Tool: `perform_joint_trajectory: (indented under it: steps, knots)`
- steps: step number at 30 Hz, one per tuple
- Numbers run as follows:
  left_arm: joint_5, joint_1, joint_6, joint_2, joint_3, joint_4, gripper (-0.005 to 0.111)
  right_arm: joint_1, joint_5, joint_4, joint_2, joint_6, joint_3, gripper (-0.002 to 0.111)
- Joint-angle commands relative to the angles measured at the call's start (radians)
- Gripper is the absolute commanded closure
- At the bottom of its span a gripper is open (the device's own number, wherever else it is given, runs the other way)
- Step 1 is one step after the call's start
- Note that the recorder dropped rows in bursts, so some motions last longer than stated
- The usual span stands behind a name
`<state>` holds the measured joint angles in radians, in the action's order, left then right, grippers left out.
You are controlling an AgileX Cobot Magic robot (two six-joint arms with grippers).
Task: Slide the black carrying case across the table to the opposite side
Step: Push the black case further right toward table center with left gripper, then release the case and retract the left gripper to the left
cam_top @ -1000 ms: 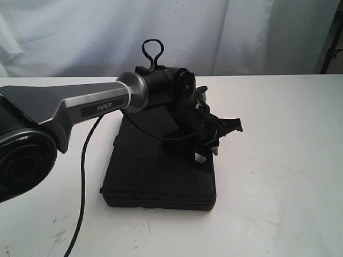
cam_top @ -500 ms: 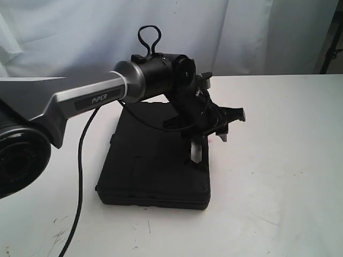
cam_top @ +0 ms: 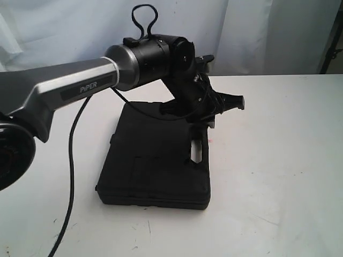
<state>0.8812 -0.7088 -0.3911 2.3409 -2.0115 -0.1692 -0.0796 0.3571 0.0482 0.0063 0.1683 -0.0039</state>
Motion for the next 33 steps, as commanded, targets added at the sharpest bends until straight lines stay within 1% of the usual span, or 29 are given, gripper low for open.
perform_joint_trajectory:
  steps: [1, 4, 9, 10, 12, 14, 15, 21, 22, 23, 24, 25, 26, 30, 31, 33]
  knots:
    - [0.031, 0.001, 0.006, -0.074, -0.007, 0.106, 0.107, 0.003, -0.006, -0.006, -0.006, 0.002, 0.004, 0.108]
    - [0.070, 0.001, -0.002, -0.113, 0.002, 0.191, 0.107, 0.003, -0.006, -0.006, -0.006, 0.002, 0.004, 0.108]
    - [0.061, -0.001, -0.036, -0.219, 0.087, 0.322, 0.107, 0.003, -0.006, -0.006, -0.006, 0.002, 0.004, 0.108]
    - [0.053, -0.001, -0.053, -0.269, 0.145, 0.379, 0.107, 0.003, -0.006, -0.006, -0.006, 0.002, 0.004, 0.108]
    - [0.032, -0.001, -0.059, -0.325, 0.207, 0.411, 0.107, 0.003, -0.006, -0.006, -0.006, 0.002, 0.004, 0.108]
    - [-0.008, -0.001, -0.082, -0.396, 0.285, 0.418, 0.107, 0.003, -0.006, -0.006, -0.006, 0.002, 0.004, 0.108]
    - [-0.055, -0.001, -0.099, -0.472, 0.366, 0.418, 0.107, 0.003, -0.006, -0.006, -0.006, 0.002, 0.004, 0.108]
    - [-0.145, -0.001, -0.104, -0.694, 0.573, 0.427, 0.107, 0.003, -0.006, -0.006, -0.006, 0.002, 0.004, 0.108]
    - [-0.169, -0.001, -0.108, -0.776, 0.643, 0.427, 0.107, 0.003, -0.006, -0.006, -0.006, 0.002, 0.004, 0.108]
    - [-0.177, -0.001, -0.108, -0.808, 0.671, 0.427, 0.107, 0.003, -0.006, -0.006, -0.006, 0.002, 0.004, 0.108]
    - [-0.186, -0.001, -0.108, -0.887, 0.742, 0.433, 0.107, 0.003, -0.006, -0.006, -0.006, 0.002, 0.004, 0.108]
    - [-0.191, -0.001, -0.108, -0.926, 0.771, 0.433, 0.107, 0.003, -0.006, -0.006, -0.006, 0.002, 0.004, 0.108]
    - [-0.196, -0.001, -0.108, -1.001, 0.847, 0.438, 0.107, 0.003, -0.006, -0.006, -0.006, 0.002, 0.004, 0.108]
    - [-0.191, -0.001, -0.105, -1.178, 1.043, 0.463, 0.107, 0.003, -0.006, -0.006, -0.006, 0.002, 0.004, 0.108]
    - [-0.169, -0.001, -0.105, -1.222, 1.080, 0.463, 0.107, 0.003, -0.006, -0.006, -0.006, 0.002, 0.004, 0.108]
    - [-0.143, -0.001, -0.104, -1.272, 1.111, 0.460, 0.107, 0.003, -0.006, -0.006, -0.006, 0.002, 0.004, 0.108]
